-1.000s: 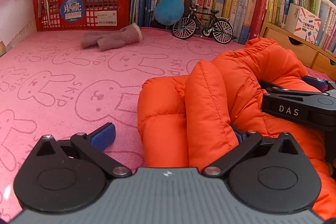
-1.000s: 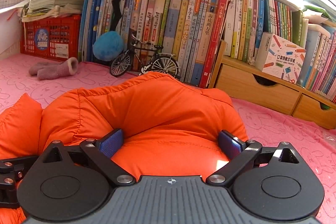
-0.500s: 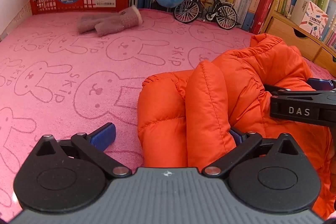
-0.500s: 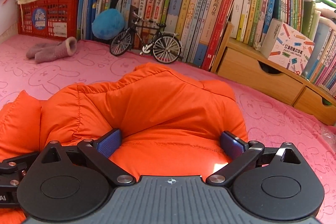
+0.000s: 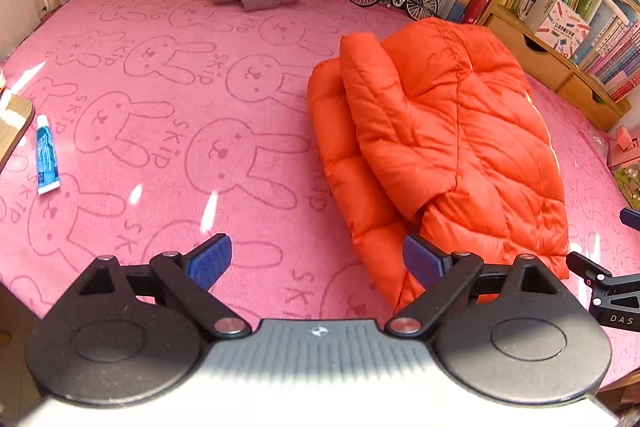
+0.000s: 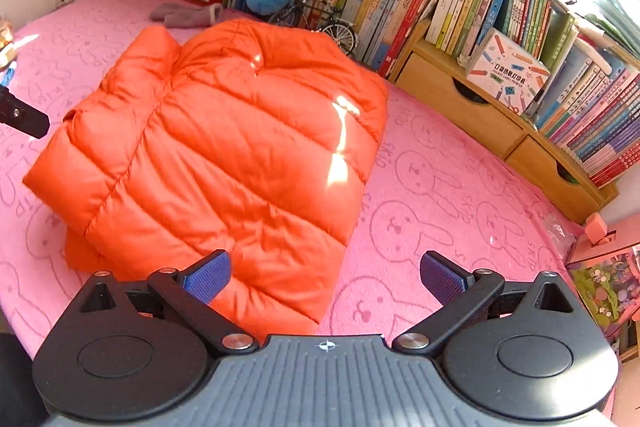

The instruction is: Fold clothes

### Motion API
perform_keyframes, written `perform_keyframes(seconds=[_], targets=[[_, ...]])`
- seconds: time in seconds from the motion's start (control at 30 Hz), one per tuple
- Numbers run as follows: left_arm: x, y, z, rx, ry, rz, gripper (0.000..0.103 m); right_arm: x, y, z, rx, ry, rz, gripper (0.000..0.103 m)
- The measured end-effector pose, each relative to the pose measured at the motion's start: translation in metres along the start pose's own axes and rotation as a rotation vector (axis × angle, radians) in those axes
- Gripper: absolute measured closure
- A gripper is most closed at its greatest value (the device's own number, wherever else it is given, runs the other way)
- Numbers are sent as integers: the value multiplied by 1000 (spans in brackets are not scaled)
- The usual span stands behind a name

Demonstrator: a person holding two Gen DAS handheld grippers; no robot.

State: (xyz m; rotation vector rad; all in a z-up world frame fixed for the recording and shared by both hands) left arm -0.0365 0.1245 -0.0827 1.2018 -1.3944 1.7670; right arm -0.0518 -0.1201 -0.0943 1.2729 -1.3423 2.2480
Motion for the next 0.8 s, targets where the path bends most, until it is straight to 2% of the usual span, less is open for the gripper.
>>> perform_keyframes(seconds=[0.1, 0.2, 0.37, 0.53, 0.67, 0.73, 0.8], targets=[[-5, 16, 1, 17, 35, -44, 10, 5, 9, -29, 161, 16, 71, 1], [-7, 32, 2, 95, 72, -45, 10, 10, 19, -58, 322, 31, 143, 1], [-8, 58, 2, 232, 133, -45, 10, 4, 14, -113, 517, -83, 339, 0], [-19, 75, 0, 347, 140, -46, 10, -32, 20, -128, 647, -6, 424, 2], [-21, 78, 15, 350, 135, 21, 9, -37, 24, -89, 552, 102, 463, 10], [-23, 78, 25, 353, 157, 40, 9, -35, 25, -68, 494, 114, 459, 19], [-24, 76, 37, 338, 178, 64, 9, -35, 28, -54, 468, 128, 445, 37]])
Point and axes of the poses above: each gripper's, at about its wrist camera, not at the fingertips, and x roughly against the way its jaws point, z to its right, y to its underside, the point moved 2 cm from there along -x, roughly the way its jaws point, and after that the axes turned 12 degrees about -y, right-handed, at the moved point
